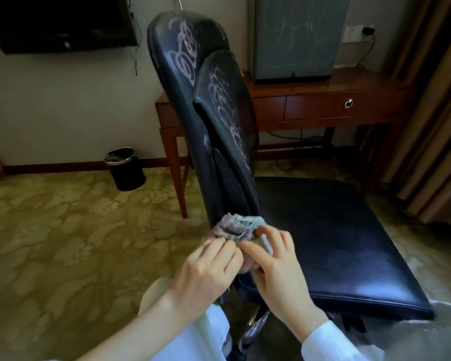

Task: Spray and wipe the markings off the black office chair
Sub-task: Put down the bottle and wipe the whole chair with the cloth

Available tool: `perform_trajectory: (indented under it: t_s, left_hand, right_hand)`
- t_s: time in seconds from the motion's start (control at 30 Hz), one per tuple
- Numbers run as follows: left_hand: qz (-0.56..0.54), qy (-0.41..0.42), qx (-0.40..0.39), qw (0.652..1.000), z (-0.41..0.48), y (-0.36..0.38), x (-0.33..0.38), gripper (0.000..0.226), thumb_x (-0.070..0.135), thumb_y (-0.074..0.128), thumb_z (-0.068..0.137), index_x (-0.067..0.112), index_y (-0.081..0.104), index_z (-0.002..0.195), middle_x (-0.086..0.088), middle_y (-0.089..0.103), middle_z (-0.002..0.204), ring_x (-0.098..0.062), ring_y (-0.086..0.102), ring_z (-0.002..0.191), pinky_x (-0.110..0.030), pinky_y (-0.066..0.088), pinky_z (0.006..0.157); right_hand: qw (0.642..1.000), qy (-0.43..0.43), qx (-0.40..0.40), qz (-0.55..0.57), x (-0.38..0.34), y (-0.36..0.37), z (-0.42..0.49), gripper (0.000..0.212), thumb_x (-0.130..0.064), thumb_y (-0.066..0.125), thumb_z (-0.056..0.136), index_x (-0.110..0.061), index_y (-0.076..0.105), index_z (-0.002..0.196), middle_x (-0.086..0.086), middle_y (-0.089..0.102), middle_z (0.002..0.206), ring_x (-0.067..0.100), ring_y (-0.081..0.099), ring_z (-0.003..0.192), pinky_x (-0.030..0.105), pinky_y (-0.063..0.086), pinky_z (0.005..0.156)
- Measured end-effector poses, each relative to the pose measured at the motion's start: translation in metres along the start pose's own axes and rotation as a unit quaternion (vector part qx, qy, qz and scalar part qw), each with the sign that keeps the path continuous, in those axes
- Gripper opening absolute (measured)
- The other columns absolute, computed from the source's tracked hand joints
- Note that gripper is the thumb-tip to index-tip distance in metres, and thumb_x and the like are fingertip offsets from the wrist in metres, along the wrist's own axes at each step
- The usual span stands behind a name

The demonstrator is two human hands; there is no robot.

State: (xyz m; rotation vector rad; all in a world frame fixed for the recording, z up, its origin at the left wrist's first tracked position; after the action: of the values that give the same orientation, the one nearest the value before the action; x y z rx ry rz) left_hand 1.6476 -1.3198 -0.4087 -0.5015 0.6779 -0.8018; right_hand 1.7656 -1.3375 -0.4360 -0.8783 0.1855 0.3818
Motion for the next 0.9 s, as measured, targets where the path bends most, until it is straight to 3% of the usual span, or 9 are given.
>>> perform_trajectory:
  t_s: [0.1, 0.2, 0.27, 0.33, 0.4, 0.53, 0.7, 0.83, 0.9]
  left_hand:
    - [-0.039, -0.001, 0.009, 0.999, 0.000, -0.005, -0.007, 0.008, 0.006, 0.049, 0.096, 0.009, 0.056, 0.096, -0.007, 0.067, 0.086, -0.022, 0.060, 0.084, -0.033, 0.054, 0.079]
    - [-0.045, -0.003, 0.057, 0.997, 0.034, -0.038, -0.028, 0.007, 0.007, 0.056, 0.095, 0.005, 0.062, 0.097, -0.011, 0.069, 0.089, -0.025, 0.064, 0.087, -0.033, 0.053, 0.084]
    - [-0.042, -0.020, 0.093, 0.995, 0.069, -0.067, -0.046, 0.023, 0.010, 0.049, 0.100, 0.002, 0.070, 0.094, -0.013, 0.070, 0.092, -0.027, 0.065, 0.090, -0.034, 0.054, 0.084]
    - [-0.039, -0.050, 0.109, 0.992, 0.108, -0.099, -0.065, 0.044, 0.012, 0.030, 0.104, -0.001, 0.071, 0.096, -0.015, 0.069, 0.097, -0.029, 0.065, 0.094, -0.037, 0.055, 0.085]
    - [-0.026, -0.080, 0.105, 0.991, 0.141, -0.124, -0.084, 0.041, 0.009, 0.029, 0.098, -0.001, 0.069, 0.101, -0.016, 0.068, 0.101, -0.031, 0.064, 0.098, -0.037, 0.054, 0.084]
    - [0.026, -0.102, 0.046, 0.993, 0.162, -0.134, -0.101, 0.030, 0.008, 0.043, 0.086, 0.002, 0.064, 0.106, -0.015, 0.064, 0.101, -0.032, 0.061, 0.092, -0.036, 0.051, 0.077]
    - [0.147, -0.032, -0.030, 0.988, 0.122, -0.085, -0.062, 0.030, -0.001, 0.038, 0.091, 0.000, 0.058, 0.113, -0.020, 0.060, 0.108, -0.034, 0.060, 0.097, -0.041, 0.051, 0.094]
    - [0.146, -0.035, -0.023, 0.988, 0.078, -0.042, -0.029, 0.028, -0.002, 0.037, 0.093, 0.000, 0.057, 0.111, -0.019, 0.064, 0.107, -0.032, 0.065, 0.099, -0.039, 0.053, 0.092]
    - [0.122, -0.024, -0.013, 0.992, 0.053, -0.023, -0.014, 0.026, -0.001, 0.038, 0.091, 0.001, 0.054, 0.111, -0.018, 0.068, 0.106, -0.029, 0.067, 0.099, -0.036, 0.055, 0.090]
  right_hand:
    - [1.000, 0.003, 0.016, 0.026, -0.006, 0.003, -0.004, 0.062, -0.007, 0.082, 0.066, -0.033, 0.056, 0.116, 0.002, 0.045, 0.126, 0.026, 0.047, 0.110, 0.026, 0.047, 0.083]
    - [0.992, 0.006, 0.116, 0.058, -0.021, -0.034, 0.025, 0.047, -0.014, 0.067, 0.078, -0.031, 0.052, 0.119, 0.003, 0.044, 0.123, 0.027, 0.050, 0.108, 0.022, 0.042, 0.088]
    - [0.983, 0.001, 0.174, 0.065, -0.034, -0.068, 0.053, 0.041, -0.017, 0.053, 0.081, -0.028, 0.053, 0.120, 0.009, 0.046, 0.122, 0.027, 0.048, 0.109, 0.019, 0.037, 0.090]
    - [0.975, -0.007, 0.211, 0.065, -0.045, -0.103, 0.086, 0.044, -0.010, 0.054, 0.078, -0.022, 0.061, 0.120, 0.016, 0.050, 0.118, 0.031, 0.048, 0.106, 0.023, 0.036, 0.089]
    - [0.972, -0.019, 0.230, 0.048, -0.057, -0.133, 0.118, 0.046, -0.003, 0.059, 0.076, -0.017, 0.066, 0.119, 0.018, 0.052, 0.116, 0.031, 0.049, 0.103, 0.025, 0.035, 0.086]
    - [0.981, -0.031, 0.191, 0.012, -0.064, -0.153, 0.155, 0.050, 0.000, 0.059, 0.075, -0.018, 0.065, 0.121, 0.015, 0.053, 0.113, 0.030, 0.049, 0.100, 0.028, 0.038, 0.080]
    - [0.993, -0.036, 0.108, -0.010, -0.039, -0.112, 0.117, 0.042, -0.014, 0.047, 0.079, -0.020, 0.065, 0.116, 0.008, 0.049, 0.108, 0.025, 0.046, 0.093, 0.027, 0.038, 0.077]
    - [0.998, 0.006, 0.057, -0.017, -0.017, -0.066, 0.068, 0.044, -0.007, 0.064, 0.076, -0.023, 0.064, 0.117, 0.006, 0.052, 0.114, 0.024, 0.047, 0.097, 0.023, 0.041, 0.069]
    - [0.999, 0.020, 0.027, -0.026, -0.010, -0.045, 0.047, 0.044, -0.011, 0.064, 0.075, -0.025, 0.063, 0.117, 0.005, 0.053, 0.116, 0.022, 0.047, 0.098, 0.016, 0.037, 0.066]
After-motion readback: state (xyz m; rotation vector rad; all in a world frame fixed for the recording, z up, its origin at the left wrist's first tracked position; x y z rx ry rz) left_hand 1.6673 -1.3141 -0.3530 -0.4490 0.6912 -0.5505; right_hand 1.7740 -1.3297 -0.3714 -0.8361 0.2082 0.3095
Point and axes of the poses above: each hand's wrist, its own z-axis towards the middle knuckle, its own y-axis out of the palm, x = y × z, the point moved 6 cm from there along z, towards the middle knuckle
